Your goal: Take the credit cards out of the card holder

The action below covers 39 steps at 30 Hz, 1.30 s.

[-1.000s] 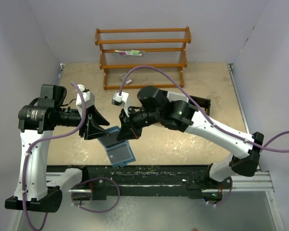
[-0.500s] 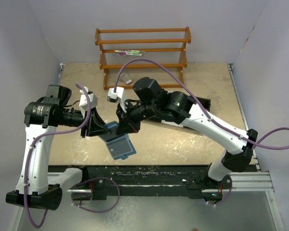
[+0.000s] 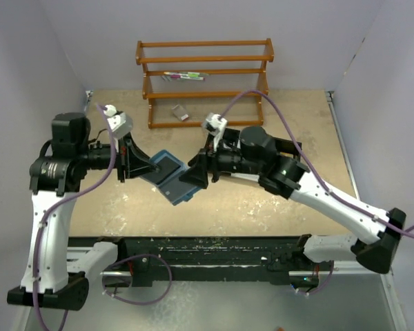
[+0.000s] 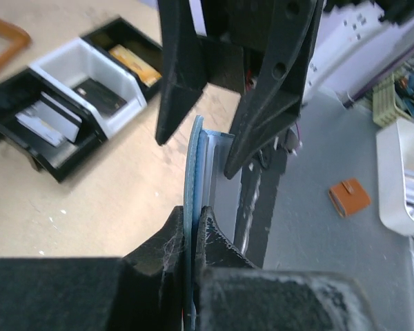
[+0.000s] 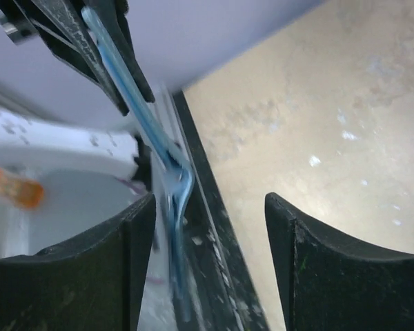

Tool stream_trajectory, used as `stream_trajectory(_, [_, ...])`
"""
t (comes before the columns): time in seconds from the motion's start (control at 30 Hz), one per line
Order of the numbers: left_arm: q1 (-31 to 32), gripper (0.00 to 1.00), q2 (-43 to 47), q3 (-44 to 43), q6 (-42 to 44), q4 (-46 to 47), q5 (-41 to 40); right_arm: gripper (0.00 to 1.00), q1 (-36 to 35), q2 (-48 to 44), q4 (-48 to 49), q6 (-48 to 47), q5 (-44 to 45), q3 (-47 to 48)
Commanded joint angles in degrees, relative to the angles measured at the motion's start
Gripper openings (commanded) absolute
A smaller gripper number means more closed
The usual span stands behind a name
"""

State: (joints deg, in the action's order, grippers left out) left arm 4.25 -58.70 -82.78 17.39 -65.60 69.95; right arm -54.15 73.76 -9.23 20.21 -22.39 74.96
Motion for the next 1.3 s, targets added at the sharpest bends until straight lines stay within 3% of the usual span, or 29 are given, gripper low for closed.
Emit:
stream_trajectory(0.0, [0.0, 0.0, 6.8, 0.3, -25.5, 25.4, -2.0, 0.68, -0.5, -9.0, 32.1, 16.3, 7.1, -11.7])
stream_trajectory(0.07, [0.0, 0.0, 7.1, 0.3, -29.7, 27.7, -1.6, 0.72, -0.5, -9.3, 39.5, 19.2, 8.5, -14.7])
stream_trajectory(0.2, [0.0, 0.0, 7.0, 0.2, -34.5, 29.1, 0.3, 0.75, -0.5, -6.9, 42.4, 21.5, 5.0, -13.6])
stream_trajectory(0.43, [0.0, 0.0, 8.8, 1.9, -39.1, 31.1, 3.1, 0.62, -0.5, -4.3, 47.1, 23.5, -2.8, -12.0])
stream_trajectory(0.5, [0.0, 0.0, 8.9, 2.1, -40.1, 31.6, 3.2, 0.48, -0.5, -3.9, 45.8, 23.1, -4.2, -11.4])
stream_trajectory(0.57, [0.1, 0.0, 8.8, 2.3, -40.5, 31.5, 3.3, 0.27, -0.5, -4.2, 42.5, 22.6, -5.9, -11.0])
stream_trajectory(0.6, [0.1, 0.05, 8.7, 2.6, -40.5, 31.3, 3.3, 0.14, -0.5, -4.6, 41.0, 22.6, -6.2, -10.8])
stream_trajectory(0.63, [0.0, 0.18, 8.5, 2.7, -39.8, 30.6, 3.3, 0.04, -0.5, -5.1, 39.4, 22.5, -6.0, -10.3])
stream_trajectory(0.7, [0.1, 0.44, 7.8, 2.9, -36.0, 27.2, 3.3, 0.0, -0.5, -5.7, 34.2, 20.7, -5.9, -8.4])
stream_trajectory(0.77, [0.1, 0.6, 7.4, 2.6, -27.1, 20.8, 1.8, 0.0, -0.5, -5.4, 27.9, 18.5, -5.9, -5.3])
stream_trajectory(0.8, [0.1, 0.62, 7.4, 2.7, -23.0, 18.5, -0.3, 0.0, -0.5, -4.9, 24.5, 16.9, -6.2, -3.2])
stream_trajectory(1.0, [0.1, 0.67, 4.2, 2.0, -2.8, 3.5, 1.5, 0.0, -0.4, 3.5, 0.6, 8.2, -10.5, 13.2])
stream_trajectory(1.1, [0.1, 0.63, 0.7, -1.3, 10.5, -8.9, 4.1, 0.0, -0.5, 6.7, -7.7, 3.4, -13.3, 18.5])
stream_trajectory(1.27, [0.1, 0.56, -2.8, -3.9, 21.7, -19.7, 6.4, 0.0, -0.5, 9.9, -15.7, -2.1, -15.0, 24.0])
